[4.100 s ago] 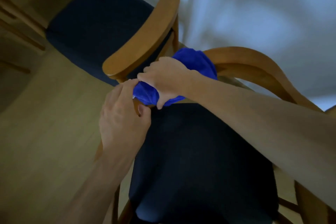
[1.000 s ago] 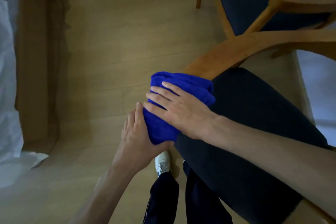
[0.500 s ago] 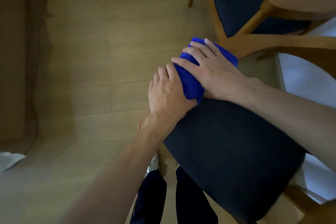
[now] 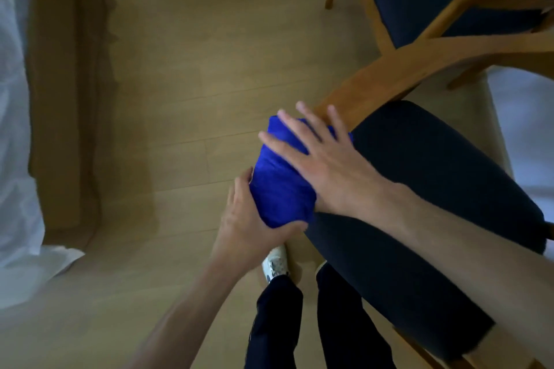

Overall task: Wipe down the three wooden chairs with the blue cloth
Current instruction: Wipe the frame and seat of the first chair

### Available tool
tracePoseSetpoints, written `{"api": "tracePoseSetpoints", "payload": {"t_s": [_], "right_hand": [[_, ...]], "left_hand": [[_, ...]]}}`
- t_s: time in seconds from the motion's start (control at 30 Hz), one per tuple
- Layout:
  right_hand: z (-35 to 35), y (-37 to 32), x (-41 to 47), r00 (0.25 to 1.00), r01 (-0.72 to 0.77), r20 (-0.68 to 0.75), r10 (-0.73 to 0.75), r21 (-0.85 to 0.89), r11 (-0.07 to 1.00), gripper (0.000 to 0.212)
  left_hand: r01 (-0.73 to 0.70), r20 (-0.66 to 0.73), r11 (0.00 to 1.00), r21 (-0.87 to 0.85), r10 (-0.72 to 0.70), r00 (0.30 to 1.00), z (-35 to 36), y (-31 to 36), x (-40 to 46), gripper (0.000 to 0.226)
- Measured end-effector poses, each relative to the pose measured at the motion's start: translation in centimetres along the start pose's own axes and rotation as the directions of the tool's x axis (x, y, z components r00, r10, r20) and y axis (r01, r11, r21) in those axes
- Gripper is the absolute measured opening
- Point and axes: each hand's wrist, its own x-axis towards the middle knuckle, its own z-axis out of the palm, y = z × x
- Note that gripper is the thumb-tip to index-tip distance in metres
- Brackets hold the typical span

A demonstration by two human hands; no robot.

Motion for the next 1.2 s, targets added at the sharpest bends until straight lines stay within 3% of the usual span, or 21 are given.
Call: {"api": "tracePoseSetpoints", "payload": {"t_s": [0.03,0.1,0.2,0.27,0.37,0.43,0.5,0.57,0.63,0.7,0.8,0.83,0.9,0.97,1.03,1.1,1.2], "right_hand": [[-0.4,1.0,-0.9,0.991,-0.132,-0.005,0.133,0.095,0.987,0.142],[-0.6,2.8,-3.0,0.929,-0.355,-0.023,0.37,0.238,0.904,0.133],[0.7,4.6,-5.8,0.823,-0.444,-0.205,0.53,0.35,0.825,0.078],[1.3,5.1,-6.4,0.833,-0.421,-0.115,0.54,0.502,0.756,0.058],[1.8,4.9,-6.2,0.911,-0.337,0.073,0.406,0.698,0.632,0.075],[2.0,4.6,-6.0,0.915,-0.285,0.054,0.399,0.787,0.548,0.085],[2.1,4.8,-6.4,0.903,-0.221,0.006,0.429,0.863,0.454,0.093],[2.2,5.6,-7.6,0.898,-0.158,-0.067,0.435,0.873,0.461,0.099],[2.2,6.8,-9.4,0.9,-0.141,-0.104,0.423,0.85,0.508,0.077],[2.1,8.4,-11.5,0.894,-0.157,-0.086,0.439,0.858,0.489,0.042],[2.0,11.5,-14.7,0.894,-0.227,-0.007,0.448,0.855,0.466,0.015],[2.1,12.4,-15.6,0.883,-0.243,-0.002,0.469,0.853,0.461,0.013],[2.4,14.3,-17.6,0.829,-0.246,-0.011,0.56,0.891,0.381,0.016],[2.6,16.4,-19.4,0.761,-0.237,-0.005,0.649,0.929,0.285,0.018],[2.9,18.8,-21.0,0.711,-0.261,-0.011,0.703,0.924,0.279,0.021],[3.0,21.1,-22.2,0.691,-0.274,-0.016,0.723,0.919,0.283,0.031],[2.7,23.3,-23.3,0.699,-0.238,0.025,0.715,0.951,0.199,0.033]], "left_hand": [[0.005,0.022,1.0,-0.025,-0.005,1.0,-0.9,0.4,0.8,0.121],[-0.016,0.027,1.0,-0.022,0.016,0.999,-2.2,1.7,3.2,0.117],[0.085,0.121,0.992,-0.089,-0.074,0.99,-3.1,4.5,6.9,0.097],[0.092,0.148,0.991,-0.093,-0.078,0.986,-3.3,6.0,8.0,0.068],[-0.112,0.067,0.985,0.134,0.104,0.992,-3.5,8.1,7.5,0.028],[-0.269,0.19,0.946,0.18,0.235,0.953,-3.0,10.3,6.2,0.022],[-0.449,0.429,0.87,0.203,0.333,0.84,-1.5,12.2,5.3,0.023],[-0.621,0.583,0.733,0.278,0.385,0.715,0.8,13.3,5.5,0.026],[-0.739,0.623,0.533,0.413,0.427,0.656,3.5,13.7,6.3,0.034],[-0.74,0.6,0.463,0.487,0.438,0.669,6.1,14.6,6.7,0.031],[-0.584,0.632,0.764,0.275,0.314,0.708,9.7,15.6,7.1,0.026],[-0.552,0.666,0.798,0.241,0.278,0.692,11.0,15.6,7.6,0.028],[-0.578,0.712,0.731,0.364,0.182,0.679,13.3,15.2,9.1,0.025],[-0.561,0.645,0.632,0.535,0.123,0.754,14.8,15.5,11.3,0.012],[-0.533,0.548,0.633,0.562,0.198,0.813,16.3,17.3,13.3,0.008],[-0.623,0.543,0.619,0.478,0.35,0.764,18.2,20.0,14.5,0.007],[-0.663,0.669,0.686,0.3,0.345,0.659,21.7,23.3,13.8,0.051]]}}
